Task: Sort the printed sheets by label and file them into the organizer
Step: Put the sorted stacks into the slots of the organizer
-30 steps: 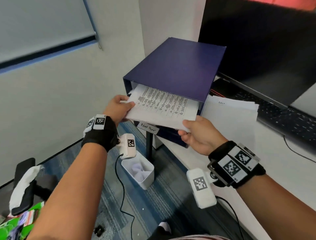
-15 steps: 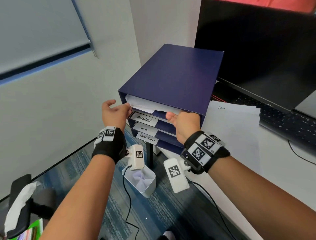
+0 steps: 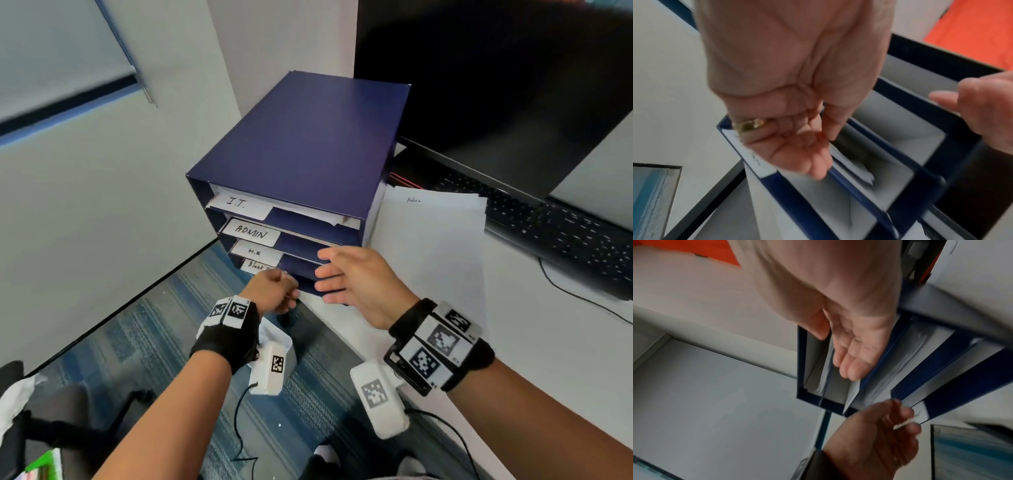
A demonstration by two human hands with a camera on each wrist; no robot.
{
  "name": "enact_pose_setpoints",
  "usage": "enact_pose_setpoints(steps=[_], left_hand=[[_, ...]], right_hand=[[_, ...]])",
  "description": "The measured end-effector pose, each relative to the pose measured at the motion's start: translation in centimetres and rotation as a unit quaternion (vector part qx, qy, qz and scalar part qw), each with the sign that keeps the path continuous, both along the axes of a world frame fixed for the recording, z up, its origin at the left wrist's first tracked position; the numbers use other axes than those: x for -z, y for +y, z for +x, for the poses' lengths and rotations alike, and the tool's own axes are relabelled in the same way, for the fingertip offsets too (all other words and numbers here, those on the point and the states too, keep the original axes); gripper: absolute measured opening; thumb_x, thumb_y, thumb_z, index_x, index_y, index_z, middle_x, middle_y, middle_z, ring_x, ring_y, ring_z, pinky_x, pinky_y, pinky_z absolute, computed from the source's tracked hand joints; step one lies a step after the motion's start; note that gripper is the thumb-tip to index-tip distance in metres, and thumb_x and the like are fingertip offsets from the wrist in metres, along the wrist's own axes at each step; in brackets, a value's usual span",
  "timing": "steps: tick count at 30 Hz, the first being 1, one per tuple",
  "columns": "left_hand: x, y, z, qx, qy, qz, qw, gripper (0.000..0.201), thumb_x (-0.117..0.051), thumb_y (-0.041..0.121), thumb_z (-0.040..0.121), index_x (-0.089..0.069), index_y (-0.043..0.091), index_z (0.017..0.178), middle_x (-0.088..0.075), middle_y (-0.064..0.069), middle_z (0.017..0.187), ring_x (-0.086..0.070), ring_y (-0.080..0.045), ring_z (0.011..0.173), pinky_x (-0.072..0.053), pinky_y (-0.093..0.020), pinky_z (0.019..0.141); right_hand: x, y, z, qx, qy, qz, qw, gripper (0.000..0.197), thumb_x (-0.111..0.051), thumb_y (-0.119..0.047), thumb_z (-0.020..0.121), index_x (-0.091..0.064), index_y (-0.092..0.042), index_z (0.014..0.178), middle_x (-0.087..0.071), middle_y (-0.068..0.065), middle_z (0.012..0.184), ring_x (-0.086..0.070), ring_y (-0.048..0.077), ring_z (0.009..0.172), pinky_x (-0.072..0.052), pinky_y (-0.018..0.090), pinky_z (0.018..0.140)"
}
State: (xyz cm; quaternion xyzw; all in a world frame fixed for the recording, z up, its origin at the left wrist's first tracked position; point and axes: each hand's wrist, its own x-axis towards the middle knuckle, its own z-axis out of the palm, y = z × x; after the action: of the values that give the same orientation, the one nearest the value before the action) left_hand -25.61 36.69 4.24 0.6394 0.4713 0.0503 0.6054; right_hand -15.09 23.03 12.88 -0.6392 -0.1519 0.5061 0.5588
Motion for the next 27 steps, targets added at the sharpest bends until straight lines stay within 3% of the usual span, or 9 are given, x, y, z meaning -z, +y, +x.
enact_pose_setpoints(steps=[6,9,12,14,17,18,20,22,27], left_hand=[[2.7,-5.0,2.8,0.109,0.059,0.009,0.992,0.027,-0.046,0.010,0.095,-0.059,0.010,0.070,-0.060,-0.007,0.068,-0.054,-0.018,0.058,-0.045,-0.025,0.059],[3.3,-7.2,4.5,0.102,0.067,0.010,0.993,0.026,-0.048,0.009,0.092,-0.060,0.011,0.069,-0.058,-0.007,0.065,-0.051,-0.020,0.061,-0.044,-0.029,0.067],[3.7,-8.9,6.0,0.081,0.075,0.001,0.994,0.019,-0.054,0.016,0.088,-0.061,0.011,0.071,-0.058,-0.009,0.069,-0.051,-0.024,0.066,-0.047,-0.031,0.066],[4.2,-9.8,6.9,0.063,0.086,0.010,0.994,0.019,-0.057,0.029,0.077,-0.061,0.013,0.069,-0.060,-0.012,0.073,-0.054,-0.025,0.070,-0.051,-0.036,0.073],[5.6,-10.7,7.9,0.032,0.100,0.019,0.994,0.028,-0.053,0.042,0.059,-0.054,0.014,0.066,-0.060,-0.012,0.079,-0.056,-0.026,0.074,-0.054,-0.045,0.087],[5.8,-11.1,8.3,0.029,0.107,0.021,0.994,0.029,-0.054,0.042,0.060,-0.055,0.015,0.070,-0.061,-0.013,0.087,-0.060,-0.028,0.081,-0.052,-0.046,0.090],[5.6,-11.9,9.0,0.033,0.133,0.039,0.990,0.044,-0.060,0.038,0.073,-0.060,0.010,0.106,-0.063,-0.016,0.112,-0.061,-0.034,0.105,-0.048,-0.041,0.098],[5.5,-12.2,9.6,0.036,0.171,0.070,0.982,0.055,-0.060,0.033,0.084,-0.049,0.005,0.130,-0.059,-0.016,0.125,-0.056,-0.032,0.115,-0.042,-0.033,0.101],[5.4,-12.5,10.8,0.056,0.238,0.166,0.955,0.050,-0.064,0.035,0.080,-0.050,0.006,0.119,-0.056,-0.015,0.122,-0.053,-0.032,0.113,-0.043,-0.037,0.098]], right_hand=[[3.2,-5.4,4.7,-0.028,-0.077,-0.110,0.991,0.011,-0.054,-0.018,0.094,-0.063,-0.012,0.092,-0.059,0.006,0.080,-0.054,0.016,0.065,-0.042,0.024,0.057],[5.6,-7.8,7.5,0.001,-0.130,-0.163,0.978,0.017,-0.053,-0.016,0.093,-0.064,-0.004,0.096,-0.061,0.009,0.085,-0.054,0.018,0.068,-0.043,0.027,0.060],[8.1,-9.8,10.1,-0.014,-0.223,-0.234,0.946,0.031,-0.047,-0.012,0.093,-0.060,0.014,0.105,-0.063,0.027,0.100,-0.060,0.039,0.092,-0.050,0.038,0.080],[9.7,-11.2,11.7,-0.054,-0.273,-0.307,0.910,0.033,-0.039,-0.013,0.094,-0.061,0.005,0.111,-0.061,0.021,0.118,-0.055,0.037,0.111,-0.048,0.037,0.094],[11.7,-12.9,13.5,-0.136,-0.352,-0.381,0.844,0.037,-0.039,-0.024,0.093,-0.053,-0.006,0.121,-0.047,0.012,0.133,-0.045,0.034,0.121,-0.041,0.038,0.101],[12.3,-13.4,13.8,-0.167,-0.364,-0.392,0.828,0.039,-0.040,-0.026,0.092,-0.050,-0.006,0.124,-0.043,0.012,0.134,-0.043,0.033,0.123,-0.039,0.040,0.103],[13.2,-14.1,14.2,-0.205,-0.376,-0.393,0.814,0.035,-0.040,-0.025,0.092,-0.049,-0.006,0.120,-0.042,0.012,0.130,-0.043,0.032,0.121,-0.039,0.044,0.102],[13.6,-14.4,14.5,-0.225,-0.381,-0.396,0.805,0.032,-0.040,-0.024,0.091,-0.049,-0.007,0.117,-0.043,0.010,0.125,-0.044,0.031,0.118,-0.040,0.046,0.100],[13.7,-14.5,15.8,-0.245,-0.400,-0.404,0.786,0.032,-0.040,-0.023,0.094,-0.053,-0.012,0.121,-0.044,0.006,0.126,-0.043,0.029,0.121,-0.040,0.044,0.102]])
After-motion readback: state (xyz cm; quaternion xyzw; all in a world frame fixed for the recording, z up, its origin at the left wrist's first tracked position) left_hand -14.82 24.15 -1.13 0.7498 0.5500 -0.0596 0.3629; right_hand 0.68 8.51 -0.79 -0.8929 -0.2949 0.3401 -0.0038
